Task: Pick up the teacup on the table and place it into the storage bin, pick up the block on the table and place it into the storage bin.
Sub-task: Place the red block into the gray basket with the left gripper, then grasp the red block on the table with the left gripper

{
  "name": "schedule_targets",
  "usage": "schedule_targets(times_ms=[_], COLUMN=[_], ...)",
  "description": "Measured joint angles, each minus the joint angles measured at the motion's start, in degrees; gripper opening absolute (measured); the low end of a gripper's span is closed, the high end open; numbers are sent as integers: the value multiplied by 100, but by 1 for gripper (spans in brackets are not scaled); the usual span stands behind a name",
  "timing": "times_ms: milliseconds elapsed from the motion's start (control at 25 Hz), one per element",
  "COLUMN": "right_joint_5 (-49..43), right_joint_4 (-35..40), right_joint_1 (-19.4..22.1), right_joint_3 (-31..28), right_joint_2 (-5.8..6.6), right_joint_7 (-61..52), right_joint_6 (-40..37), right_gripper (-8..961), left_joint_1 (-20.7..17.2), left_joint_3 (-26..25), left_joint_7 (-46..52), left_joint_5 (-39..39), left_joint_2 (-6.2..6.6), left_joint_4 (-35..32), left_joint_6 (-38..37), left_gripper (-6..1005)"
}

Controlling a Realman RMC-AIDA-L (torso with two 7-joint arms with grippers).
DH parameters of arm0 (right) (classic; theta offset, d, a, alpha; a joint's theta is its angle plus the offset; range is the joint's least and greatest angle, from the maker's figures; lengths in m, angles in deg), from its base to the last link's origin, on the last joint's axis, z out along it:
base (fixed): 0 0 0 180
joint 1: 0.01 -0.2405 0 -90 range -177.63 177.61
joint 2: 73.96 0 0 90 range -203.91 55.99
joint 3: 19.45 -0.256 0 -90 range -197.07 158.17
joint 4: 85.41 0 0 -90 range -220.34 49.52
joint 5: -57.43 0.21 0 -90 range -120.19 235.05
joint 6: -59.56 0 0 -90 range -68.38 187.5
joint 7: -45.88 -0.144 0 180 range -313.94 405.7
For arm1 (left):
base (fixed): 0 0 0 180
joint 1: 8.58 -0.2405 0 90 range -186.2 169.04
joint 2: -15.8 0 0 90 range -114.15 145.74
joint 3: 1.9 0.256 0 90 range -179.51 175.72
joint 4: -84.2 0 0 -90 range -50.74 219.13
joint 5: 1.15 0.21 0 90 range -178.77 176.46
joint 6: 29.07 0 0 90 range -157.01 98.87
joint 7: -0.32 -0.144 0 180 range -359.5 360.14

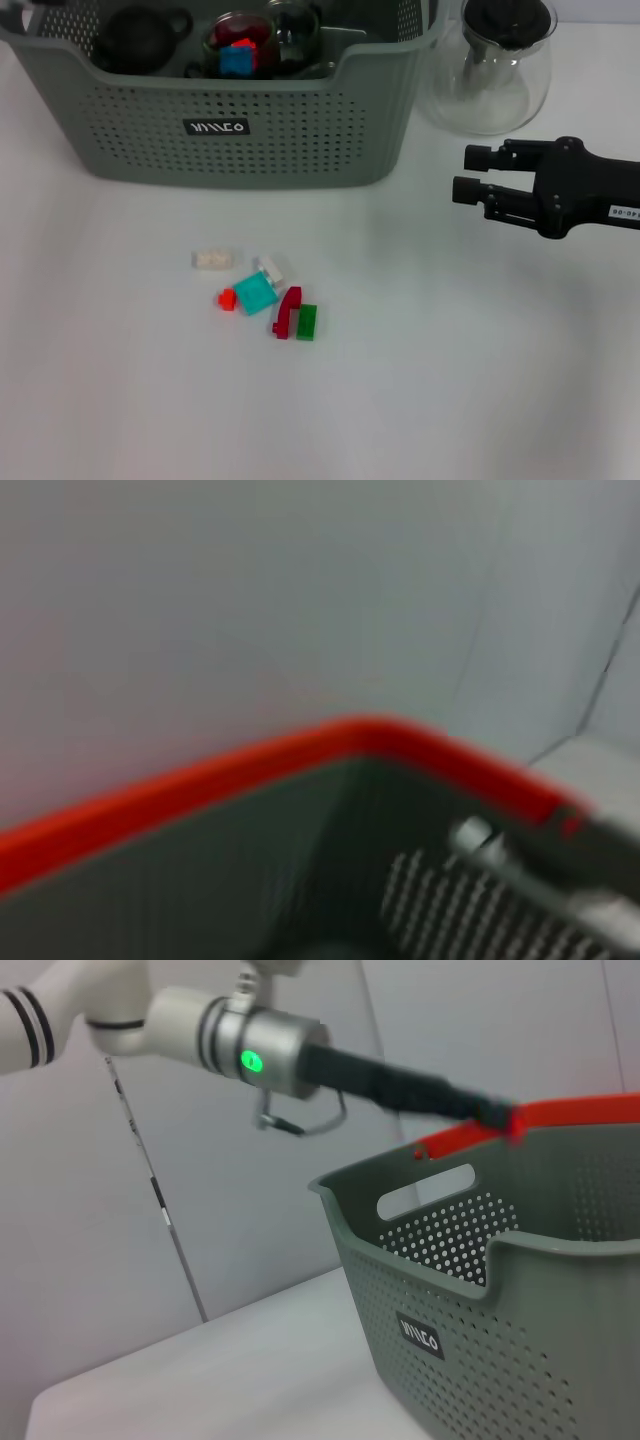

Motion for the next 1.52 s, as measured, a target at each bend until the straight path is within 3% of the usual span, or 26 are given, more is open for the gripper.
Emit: schedule_targets(times_ms=[120,200,560,720,800,960,1080,1160,1320,1520], right_joint_5=[0,0,0,1,2,4,3,7,28,15], right_joint_4=[0,0,6,3,3,0,-1,3,24,7], right_joint_1=[-7,-11,-25,-30,-30,-29,-26,-11,-6,-26], right_joint_3=[-14,-16,-18,-18,-18,-17,-17,-18,-18,-18], right_joint_2=[2,10,17,17,17,0,-1,-4,-25,-30], right_joint_7=[6,2,7,11,10,30,31,31,14,-4], right_joint_6=[5,5,21,22,20,20,20,20,21,21], right_gripper=[505,505,504,504,504,504,504,504,504,504], left_joint_1=[94,145,147,-71,-419,-1427,-2140,-2576,-3326,-3497], left_joint_3=[561,670,542,341,120,-510,-855,-1185,-1455,-1721], left_joint_7=[589,901,1215,1196,1038,-305,-1397,-2244,-3888,-5627], left_joint_5=[485,675,628,200,-297,-2014,-2804,-2813,-2029,-1033], left_joint_2=[-111,-138,-151,-202,-324,-657,-798,-906,-1174,-1188], left_joint_4=[-16,-14,-29,-348,-794,-1417,-1431,-1345,-1000,294], left_joint_6=[587,797,823,597,261,-1007,-2251,-3012,-3371,-3032], left_gripper=[279,284,305,315,554,623,656,655,653,651])
